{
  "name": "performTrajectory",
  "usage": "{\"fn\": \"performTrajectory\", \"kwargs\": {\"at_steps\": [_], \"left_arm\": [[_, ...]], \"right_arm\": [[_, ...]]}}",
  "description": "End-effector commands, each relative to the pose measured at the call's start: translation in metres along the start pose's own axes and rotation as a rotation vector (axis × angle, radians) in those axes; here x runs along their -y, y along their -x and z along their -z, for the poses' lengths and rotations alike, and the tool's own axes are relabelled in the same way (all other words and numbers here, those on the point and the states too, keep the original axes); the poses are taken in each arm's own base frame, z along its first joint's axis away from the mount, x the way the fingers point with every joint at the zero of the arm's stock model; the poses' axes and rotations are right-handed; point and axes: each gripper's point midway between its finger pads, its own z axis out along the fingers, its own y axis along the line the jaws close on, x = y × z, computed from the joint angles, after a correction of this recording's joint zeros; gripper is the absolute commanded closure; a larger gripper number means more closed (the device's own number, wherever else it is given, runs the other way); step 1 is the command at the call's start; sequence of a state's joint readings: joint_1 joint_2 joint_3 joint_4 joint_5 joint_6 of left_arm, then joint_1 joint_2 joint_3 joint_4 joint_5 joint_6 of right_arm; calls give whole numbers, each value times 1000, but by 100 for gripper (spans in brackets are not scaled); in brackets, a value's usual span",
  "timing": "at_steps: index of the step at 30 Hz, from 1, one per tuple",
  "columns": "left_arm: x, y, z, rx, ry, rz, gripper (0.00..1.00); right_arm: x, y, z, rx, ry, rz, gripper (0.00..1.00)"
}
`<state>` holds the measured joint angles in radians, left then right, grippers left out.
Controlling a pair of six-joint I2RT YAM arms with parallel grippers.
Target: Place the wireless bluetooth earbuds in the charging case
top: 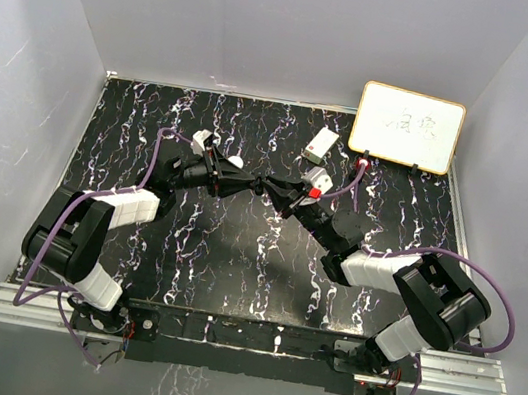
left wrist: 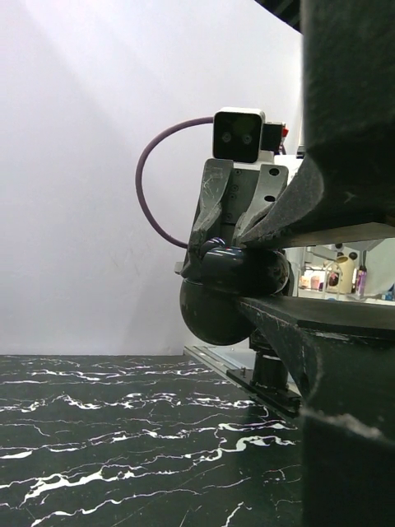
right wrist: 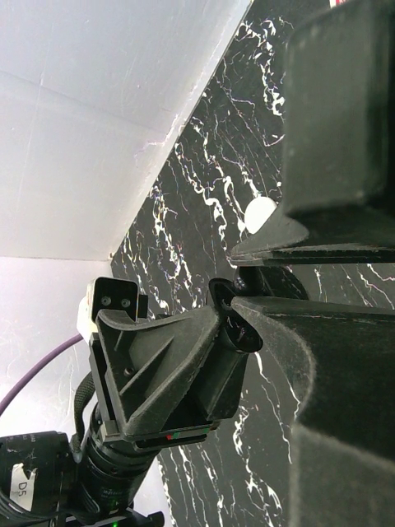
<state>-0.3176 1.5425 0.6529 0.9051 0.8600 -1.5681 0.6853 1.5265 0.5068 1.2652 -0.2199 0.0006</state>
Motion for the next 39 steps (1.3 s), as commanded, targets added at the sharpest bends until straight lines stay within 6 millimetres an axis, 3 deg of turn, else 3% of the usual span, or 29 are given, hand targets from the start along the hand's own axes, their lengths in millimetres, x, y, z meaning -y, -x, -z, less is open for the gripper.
{"fn": "performTrajectory", "kwargs": {"at_steps": [1, 15, 23, 39], "left_arm": [[23, -7, 2, -18, -57, -24, 100], [22, -3, 0, -11, -62, -15, 100], [19, -2, -1, -10, -50, -26, 100], [2, 1, -6, -24, -9, -58, 100]], "right_arm": [[0, 19, 1, 61, -3, 35, 100], [-2, 17, 0, 51, 11, 31, 100], [-4, 21, -3, 52, 21, 11, 68], [6, 57, 1, 99, -42, 1, 52]]}}
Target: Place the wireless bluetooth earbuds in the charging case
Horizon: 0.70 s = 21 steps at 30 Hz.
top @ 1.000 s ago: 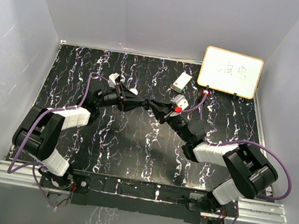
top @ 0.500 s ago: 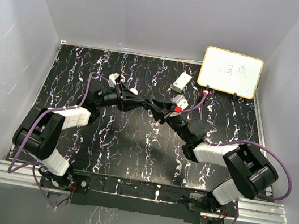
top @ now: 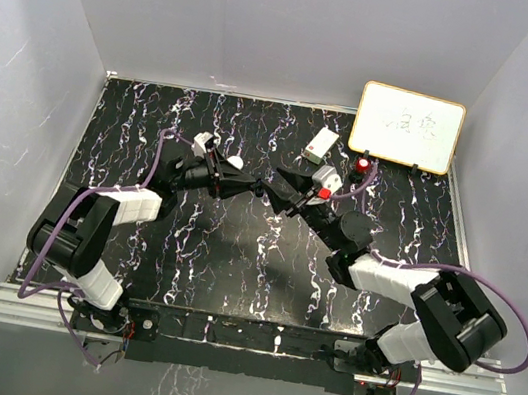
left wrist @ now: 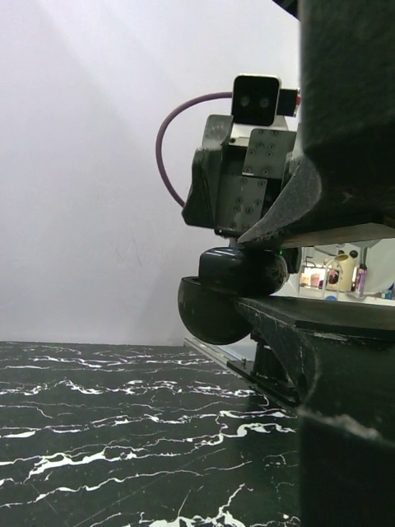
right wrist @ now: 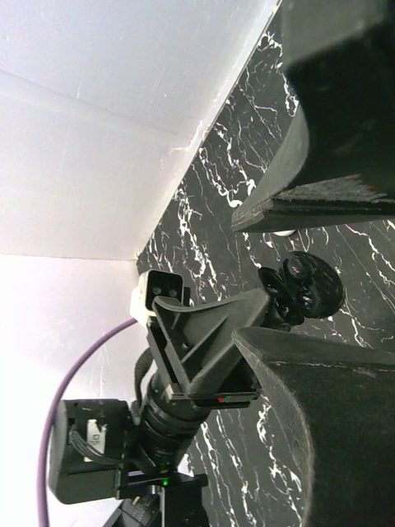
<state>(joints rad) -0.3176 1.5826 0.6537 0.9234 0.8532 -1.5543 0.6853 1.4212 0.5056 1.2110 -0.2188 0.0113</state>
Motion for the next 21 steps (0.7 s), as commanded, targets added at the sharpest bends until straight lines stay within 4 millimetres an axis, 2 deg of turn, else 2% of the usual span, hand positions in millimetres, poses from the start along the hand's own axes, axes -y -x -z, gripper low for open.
{"fn": "performTrajectory", "kwargs": {"at_steps": [1, 6, 14, 21], "left_arm": [[13, -4, -1, -34, -23, -65, 100], [20, -9, 1, -56, -28, -118, 100], [22, -17, 5, -95, 3, -205, 100], [27, -20, 6, -114, -11, -223, 100]], "right_arm": [[10, 25, -4, 41, -57, 1, 51], [27, 13, -8, -47, -130, -9, 50], [57, 0, -4, -116, -234, -29, 49], [60, -18, -4, -167, -216, -31, 49]]}}
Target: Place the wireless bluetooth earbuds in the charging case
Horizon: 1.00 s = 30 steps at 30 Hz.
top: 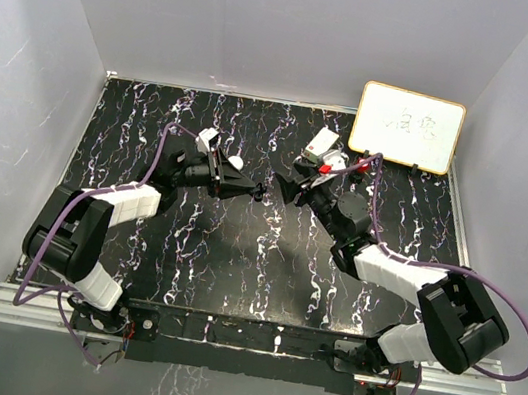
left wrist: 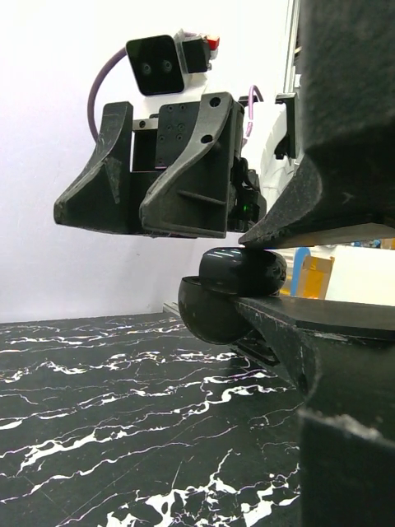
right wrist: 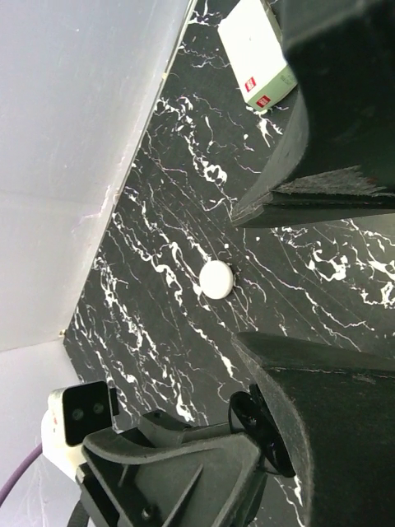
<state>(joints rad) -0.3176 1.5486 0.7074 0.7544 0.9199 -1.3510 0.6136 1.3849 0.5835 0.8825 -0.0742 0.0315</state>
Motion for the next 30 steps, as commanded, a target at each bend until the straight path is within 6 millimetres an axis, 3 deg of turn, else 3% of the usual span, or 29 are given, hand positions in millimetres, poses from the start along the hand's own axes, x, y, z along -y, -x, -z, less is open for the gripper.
{"fn": "performTrajectory", "kwargs": {"at_steps": [1, 9, 30], "left_arm": [[30, -6, 4, -37, -53, -86, 100], [36, -5, 4, -37, -56, -100, 100], [28, 1, -1, -23, -41, -74, 100]], "right_arm": [[0, 16, -11, 40, 9, -3, 49], [-6, 2, -17, 6, 46, -21, 48], [-15, 11, -12, 24, 90, -32, 48]]}}
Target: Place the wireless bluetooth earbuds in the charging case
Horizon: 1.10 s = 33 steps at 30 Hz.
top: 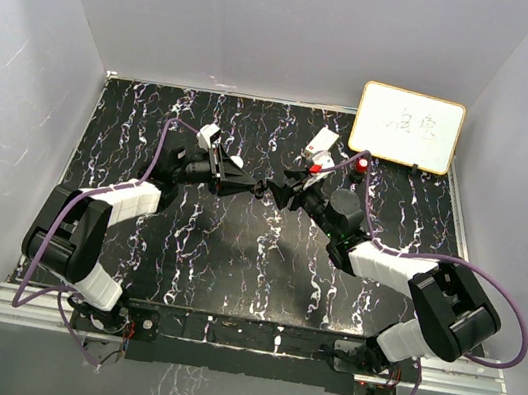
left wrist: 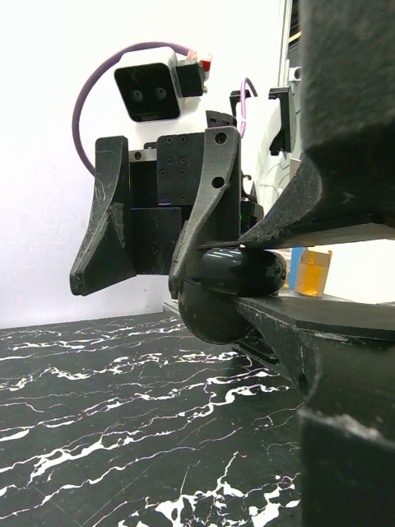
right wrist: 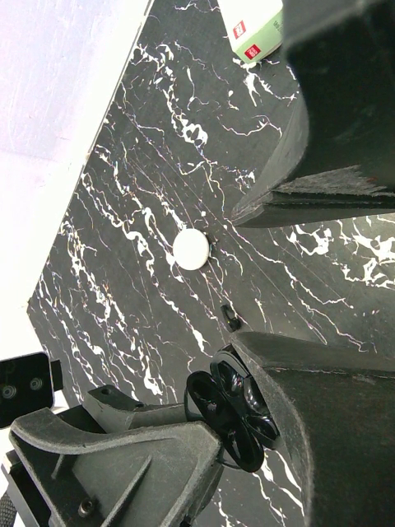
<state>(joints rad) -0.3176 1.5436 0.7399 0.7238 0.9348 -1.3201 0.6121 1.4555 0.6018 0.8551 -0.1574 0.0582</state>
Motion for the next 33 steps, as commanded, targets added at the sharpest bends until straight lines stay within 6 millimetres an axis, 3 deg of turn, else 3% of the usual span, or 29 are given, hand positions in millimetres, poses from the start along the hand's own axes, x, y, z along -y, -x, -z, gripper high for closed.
{"fn": "performTrajectory", "kwargs": {"at_steps": [1, 24, 33], "left_arm": [[19, 2, 0, -6, -32, -36, 100], [6, 10, -8, 5, -22, 0, 100], [9, 8, -6, 3, -27, -7, 100]], "right_arm": [[-3, 41, -3, 107, 13, 9, 48], [-5, 42, 2, 106, 21, 6, 48], [8, 40, 0, 101, -49, 1, 49]]}}
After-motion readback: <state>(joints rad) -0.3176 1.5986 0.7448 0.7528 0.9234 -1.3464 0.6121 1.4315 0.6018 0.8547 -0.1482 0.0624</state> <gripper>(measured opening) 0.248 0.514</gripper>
